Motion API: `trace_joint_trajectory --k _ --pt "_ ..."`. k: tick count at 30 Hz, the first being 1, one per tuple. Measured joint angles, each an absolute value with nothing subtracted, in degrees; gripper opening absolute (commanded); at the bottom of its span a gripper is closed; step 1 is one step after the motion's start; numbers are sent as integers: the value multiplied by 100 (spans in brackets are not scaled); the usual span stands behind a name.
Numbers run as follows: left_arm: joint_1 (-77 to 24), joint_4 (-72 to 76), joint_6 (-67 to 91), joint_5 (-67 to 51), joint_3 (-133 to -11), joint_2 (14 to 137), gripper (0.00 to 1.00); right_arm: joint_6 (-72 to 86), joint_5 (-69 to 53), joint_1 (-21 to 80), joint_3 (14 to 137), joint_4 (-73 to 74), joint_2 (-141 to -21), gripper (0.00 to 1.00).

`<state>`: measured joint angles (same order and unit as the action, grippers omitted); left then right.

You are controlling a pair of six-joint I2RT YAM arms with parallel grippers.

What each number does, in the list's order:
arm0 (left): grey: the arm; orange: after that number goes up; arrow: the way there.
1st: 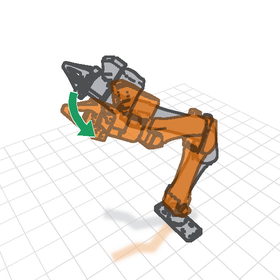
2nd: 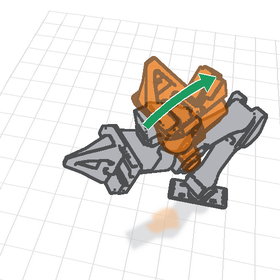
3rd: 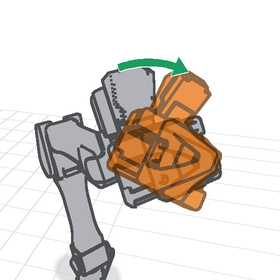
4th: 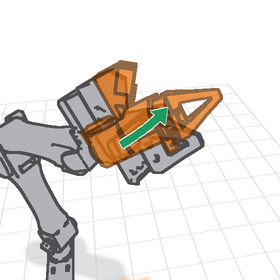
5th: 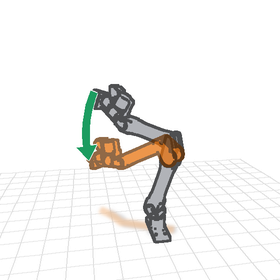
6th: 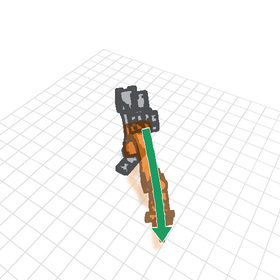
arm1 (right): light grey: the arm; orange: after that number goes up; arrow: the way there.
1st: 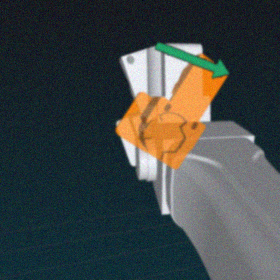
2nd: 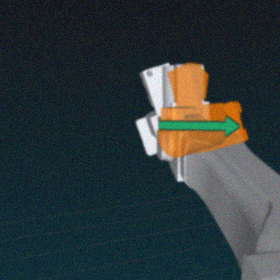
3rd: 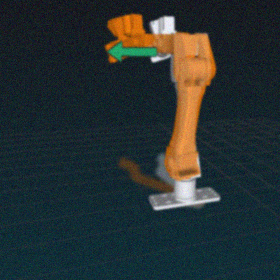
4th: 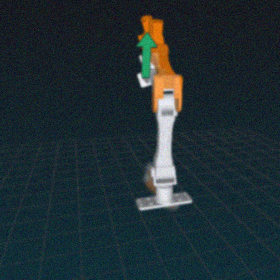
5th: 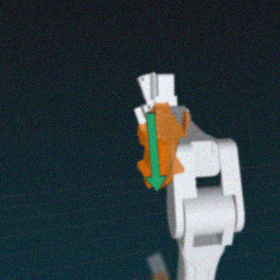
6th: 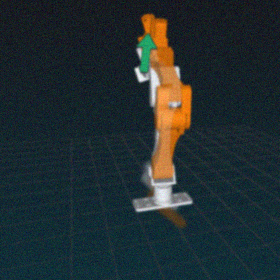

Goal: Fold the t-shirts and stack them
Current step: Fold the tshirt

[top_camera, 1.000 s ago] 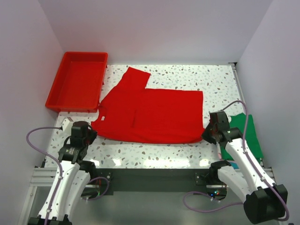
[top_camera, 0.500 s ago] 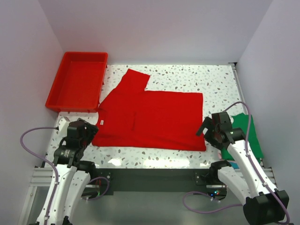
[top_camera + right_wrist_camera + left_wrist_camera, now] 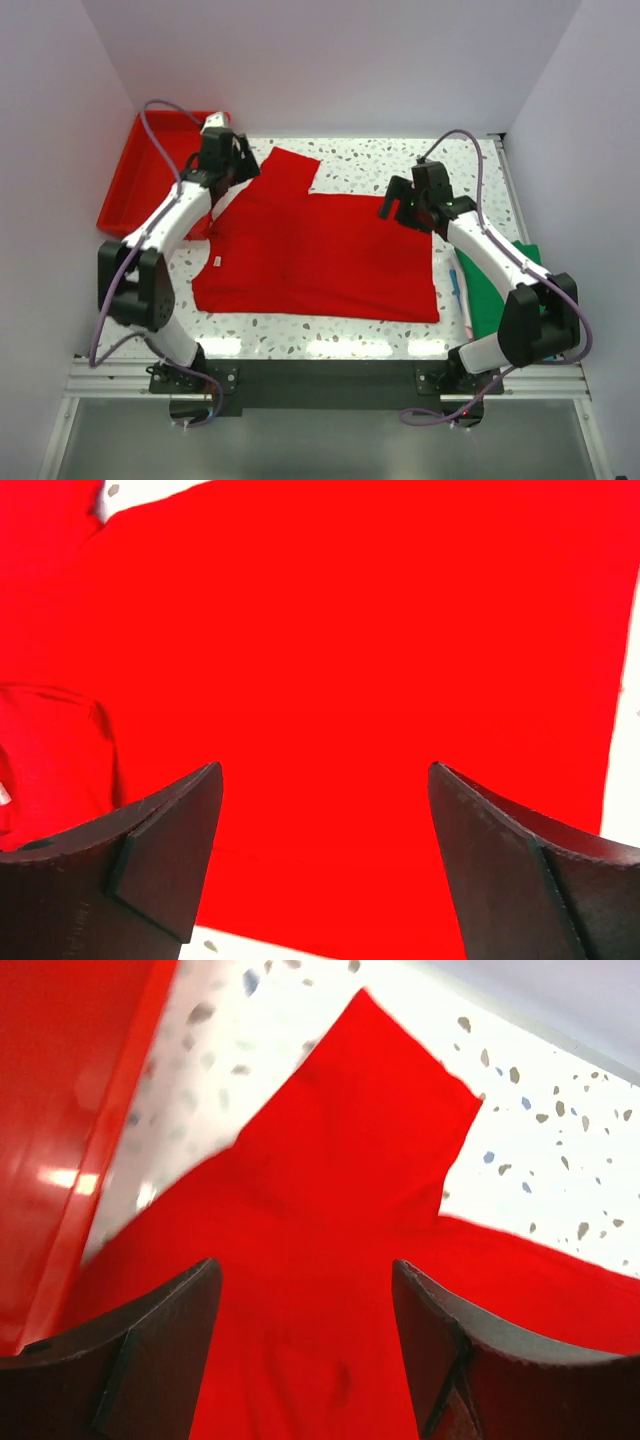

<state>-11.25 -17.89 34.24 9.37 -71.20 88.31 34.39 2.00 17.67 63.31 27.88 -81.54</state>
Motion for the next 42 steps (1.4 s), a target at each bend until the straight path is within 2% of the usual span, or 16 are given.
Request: trace_joint_trajectory --k 5,11,20,31,42 --pt "-1269 -1420 2488 980 -8816 10746 73 3087 322 1763 6584 2285 -8709 84" --pt "-1269 -1308 1638 1094 -10331 12370 72 2709 596 1656 7411 1885 -9852 81" --pt "-1262 -1293 873 1144 -11496 13961 67 2456 945 1337 7596 1785 -10519 80" --pt "-1238 -1140 867 854 -11786 14414 62 2484 1096 816 7688 1732 -11013 78" --pt "-1238 -1009 1002 591 -12049 14641 49 2596 1092 502 7948 1822 -11550 76"
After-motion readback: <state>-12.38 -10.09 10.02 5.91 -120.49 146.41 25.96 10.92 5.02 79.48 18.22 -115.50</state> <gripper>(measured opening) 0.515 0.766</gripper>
